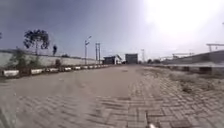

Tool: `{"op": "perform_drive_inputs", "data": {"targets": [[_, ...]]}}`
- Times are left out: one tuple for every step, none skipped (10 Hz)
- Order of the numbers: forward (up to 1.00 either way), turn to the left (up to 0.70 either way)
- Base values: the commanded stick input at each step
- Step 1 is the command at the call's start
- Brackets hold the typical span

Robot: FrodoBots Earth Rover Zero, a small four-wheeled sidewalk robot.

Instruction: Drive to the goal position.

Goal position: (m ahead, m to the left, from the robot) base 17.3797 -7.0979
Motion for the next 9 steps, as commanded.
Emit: {"op": "perform_drive_inputs", "data": {"targets": [[1.0, 0.0], [1.0, 0.0], [1.0, 0.0], [1.0, 0.0], [1.0, 0.0], [1.0, 0.0], [1.0, 0.0], [1.0, 0.0], [1.0, 0.0]]}}
